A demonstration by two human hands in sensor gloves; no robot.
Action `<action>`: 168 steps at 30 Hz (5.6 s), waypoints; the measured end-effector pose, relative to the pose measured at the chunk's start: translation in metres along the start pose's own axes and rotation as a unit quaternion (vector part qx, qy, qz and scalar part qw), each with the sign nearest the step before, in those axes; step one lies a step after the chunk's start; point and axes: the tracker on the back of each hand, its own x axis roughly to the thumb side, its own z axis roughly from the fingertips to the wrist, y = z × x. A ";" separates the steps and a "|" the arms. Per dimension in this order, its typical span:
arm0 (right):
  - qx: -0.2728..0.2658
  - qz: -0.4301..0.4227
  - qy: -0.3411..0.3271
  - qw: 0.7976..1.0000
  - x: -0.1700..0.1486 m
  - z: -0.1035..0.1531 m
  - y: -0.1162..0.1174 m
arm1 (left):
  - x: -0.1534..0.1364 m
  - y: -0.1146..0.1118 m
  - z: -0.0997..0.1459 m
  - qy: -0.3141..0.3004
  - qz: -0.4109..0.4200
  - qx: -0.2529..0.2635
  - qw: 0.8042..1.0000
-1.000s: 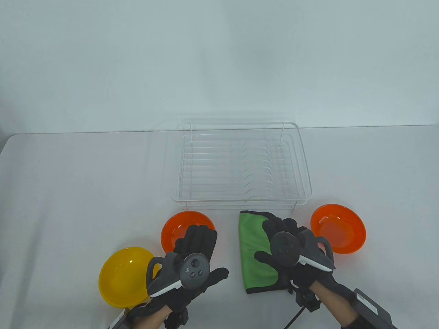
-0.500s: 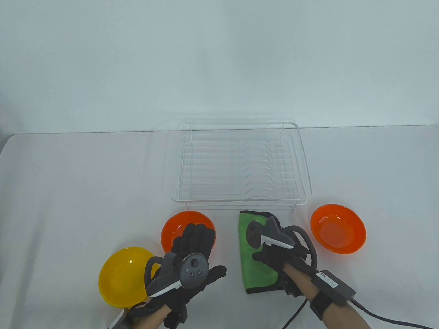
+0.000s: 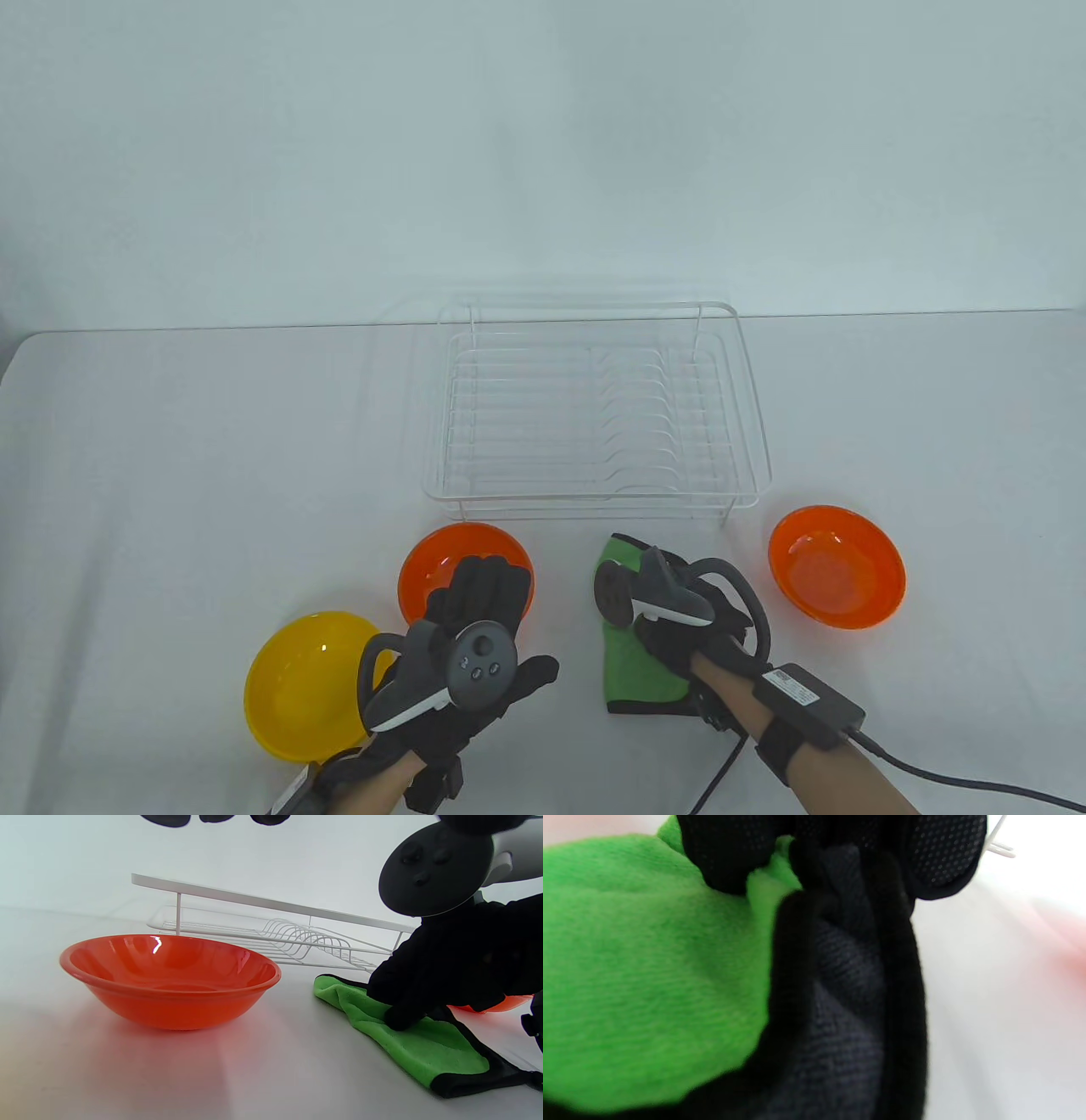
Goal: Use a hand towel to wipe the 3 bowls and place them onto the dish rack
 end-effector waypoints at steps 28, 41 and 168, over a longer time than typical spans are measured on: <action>-0.269 -0.245 -0.062 0.929 -0.052 0.134 -0.058 | -0.015 0.003 -0.006 0.045 0.037 0.000 0.998; -0.256 -0.247 -0.064 0.932 -0.057 0.131 -0.052 | -0.140 0.044 0.027 0.253 0.003 -0.023 0.967; 0.053 0.094 -0.049 0.993 0.103 0.037 -0.118 | -0.058 0.002 -0.029 0.093 0.252 -0.011 0.963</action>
